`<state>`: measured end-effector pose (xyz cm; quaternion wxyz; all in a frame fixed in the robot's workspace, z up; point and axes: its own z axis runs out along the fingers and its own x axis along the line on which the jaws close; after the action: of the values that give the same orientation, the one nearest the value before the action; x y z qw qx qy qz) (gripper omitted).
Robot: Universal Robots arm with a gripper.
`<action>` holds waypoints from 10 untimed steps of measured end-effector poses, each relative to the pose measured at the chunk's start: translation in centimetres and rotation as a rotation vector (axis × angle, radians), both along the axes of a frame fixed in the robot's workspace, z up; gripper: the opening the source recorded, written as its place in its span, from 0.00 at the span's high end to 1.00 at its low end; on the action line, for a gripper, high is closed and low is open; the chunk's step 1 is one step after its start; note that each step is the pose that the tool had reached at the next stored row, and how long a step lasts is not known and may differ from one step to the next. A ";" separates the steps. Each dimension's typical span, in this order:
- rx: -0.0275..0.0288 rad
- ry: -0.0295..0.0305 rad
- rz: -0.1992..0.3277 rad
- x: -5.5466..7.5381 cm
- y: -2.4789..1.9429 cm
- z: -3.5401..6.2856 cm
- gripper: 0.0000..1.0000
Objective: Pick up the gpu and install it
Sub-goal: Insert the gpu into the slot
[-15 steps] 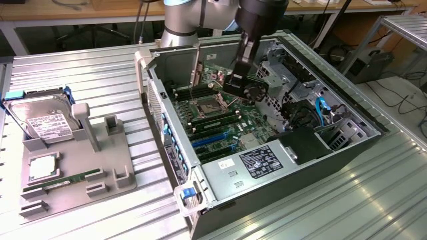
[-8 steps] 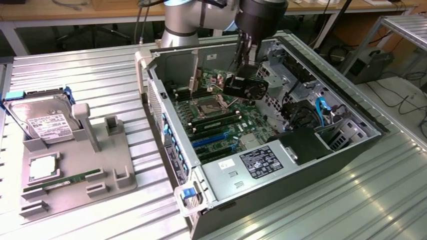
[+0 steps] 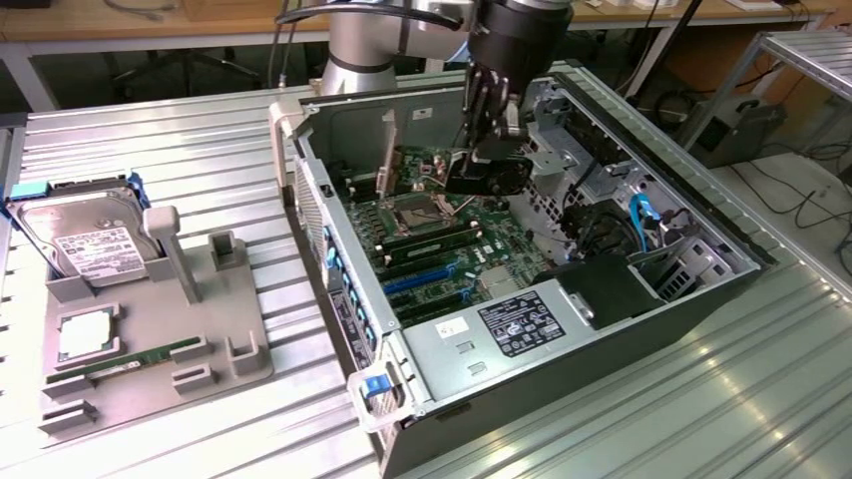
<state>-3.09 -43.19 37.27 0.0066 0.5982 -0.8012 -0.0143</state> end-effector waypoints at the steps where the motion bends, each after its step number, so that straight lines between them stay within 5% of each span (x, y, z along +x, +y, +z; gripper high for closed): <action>1: 0.0000 0.0000 0.023 0.0 0.00 -0.04 0.74; 10: -0.0001 -0.0017 0.233 0.0 0.00 -0.69 0.74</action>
<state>-3.09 -43.19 36.58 0.0076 0.6873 -0.7262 -0.0129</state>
